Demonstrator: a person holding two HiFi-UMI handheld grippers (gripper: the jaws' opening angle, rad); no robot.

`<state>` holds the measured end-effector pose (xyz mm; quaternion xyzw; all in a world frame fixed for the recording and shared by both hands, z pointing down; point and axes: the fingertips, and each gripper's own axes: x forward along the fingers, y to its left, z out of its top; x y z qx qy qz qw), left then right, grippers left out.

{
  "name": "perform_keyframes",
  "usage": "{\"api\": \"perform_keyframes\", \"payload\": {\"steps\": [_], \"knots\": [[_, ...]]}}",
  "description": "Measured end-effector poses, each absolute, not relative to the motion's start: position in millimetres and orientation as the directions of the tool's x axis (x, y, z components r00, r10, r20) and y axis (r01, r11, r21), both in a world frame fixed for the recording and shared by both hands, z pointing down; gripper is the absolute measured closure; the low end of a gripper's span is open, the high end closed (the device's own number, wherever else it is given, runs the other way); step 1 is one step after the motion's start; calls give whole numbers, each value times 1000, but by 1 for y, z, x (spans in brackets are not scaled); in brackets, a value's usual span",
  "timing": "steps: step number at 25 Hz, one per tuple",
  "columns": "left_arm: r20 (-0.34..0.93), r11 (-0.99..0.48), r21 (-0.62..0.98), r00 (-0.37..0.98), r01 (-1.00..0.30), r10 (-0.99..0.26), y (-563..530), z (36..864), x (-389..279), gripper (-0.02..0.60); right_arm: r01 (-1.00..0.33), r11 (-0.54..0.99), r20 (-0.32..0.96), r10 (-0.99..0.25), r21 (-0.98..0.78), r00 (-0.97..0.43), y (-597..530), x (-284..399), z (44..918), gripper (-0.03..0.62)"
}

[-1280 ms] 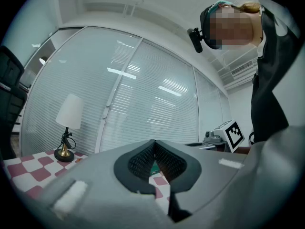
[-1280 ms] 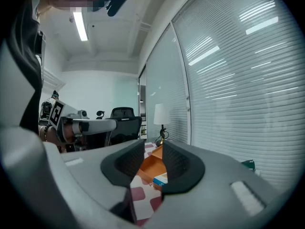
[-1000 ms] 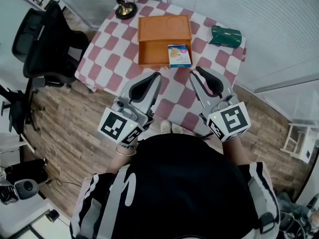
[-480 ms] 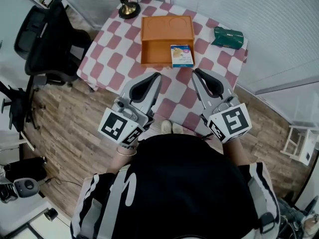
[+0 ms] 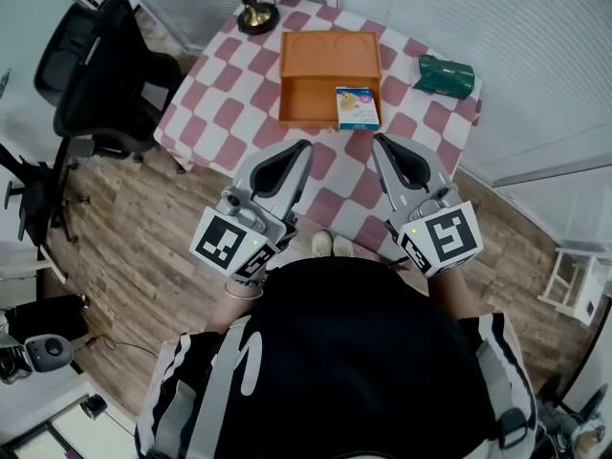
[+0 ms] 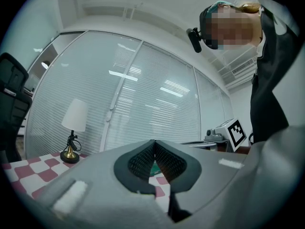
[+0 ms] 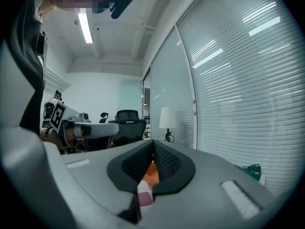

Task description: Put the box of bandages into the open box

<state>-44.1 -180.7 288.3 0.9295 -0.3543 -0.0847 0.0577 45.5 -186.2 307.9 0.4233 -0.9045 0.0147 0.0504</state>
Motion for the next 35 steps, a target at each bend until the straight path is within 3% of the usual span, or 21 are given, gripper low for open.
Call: {"api": "perform_keyframes", "payload": {"steps": [35], "knots": [[-126, -750, 174, 741, -638, -659, -176, 289, -49, 581, -794, 606, 56, -795, 46, -604, -184, 42, 298, 595]]}}
